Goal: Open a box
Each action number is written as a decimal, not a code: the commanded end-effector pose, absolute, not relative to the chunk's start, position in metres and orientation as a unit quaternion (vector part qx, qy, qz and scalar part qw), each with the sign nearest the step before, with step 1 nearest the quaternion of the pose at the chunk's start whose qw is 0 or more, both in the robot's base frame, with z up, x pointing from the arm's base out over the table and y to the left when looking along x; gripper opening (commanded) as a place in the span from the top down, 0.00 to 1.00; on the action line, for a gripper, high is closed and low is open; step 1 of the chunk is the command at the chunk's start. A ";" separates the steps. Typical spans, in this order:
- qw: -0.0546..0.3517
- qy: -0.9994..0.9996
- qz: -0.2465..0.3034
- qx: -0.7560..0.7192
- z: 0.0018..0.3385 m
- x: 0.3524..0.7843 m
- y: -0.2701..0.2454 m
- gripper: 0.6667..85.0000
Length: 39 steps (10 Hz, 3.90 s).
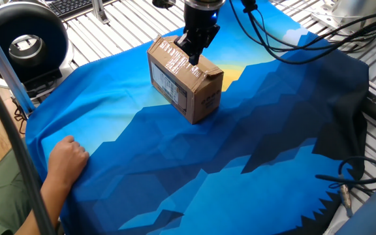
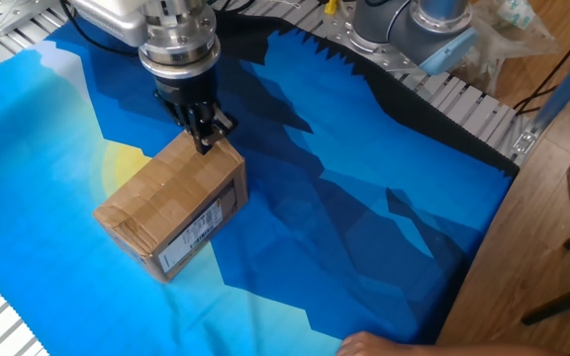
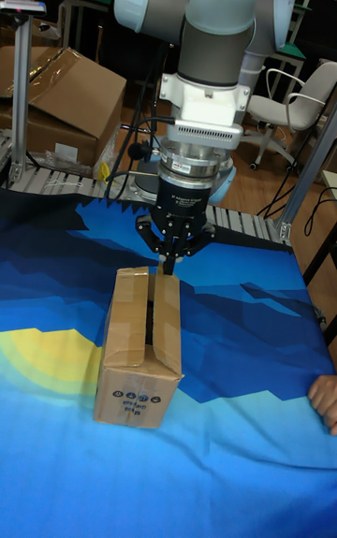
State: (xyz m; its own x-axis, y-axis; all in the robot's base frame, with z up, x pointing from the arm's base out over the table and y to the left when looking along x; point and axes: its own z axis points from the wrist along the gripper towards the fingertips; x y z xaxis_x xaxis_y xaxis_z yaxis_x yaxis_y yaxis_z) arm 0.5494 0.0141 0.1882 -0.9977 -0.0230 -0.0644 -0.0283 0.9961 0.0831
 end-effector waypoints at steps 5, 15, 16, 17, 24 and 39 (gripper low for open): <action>0.040 0.998 0.056 -0.005 0.192 0.555 0.024 0.99; 0.028 0.996 0.085 0.031 0.246 0.549 0.114 0.99; 0.030 0.995 0.087 0.035 0.248 0.551 0.121 0.99; 0.033 0.994 0.093 0.036 0.246 0.557 0.128 0.99; 0.056 0.992 0.105 0.036 0.249 0.565 0.134 0.99; 0.067 0.997 0.027 -0.001 0.242 0.584 0.065 0.99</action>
State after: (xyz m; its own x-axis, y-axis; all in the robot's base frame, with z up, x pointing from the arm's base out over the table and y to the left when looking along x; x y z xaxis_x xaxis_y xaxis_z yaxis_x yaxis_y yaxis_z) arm 0.5836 0.0932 0.2422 -0.9850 0.0729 -0.1563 0.0603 0.9947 0.0838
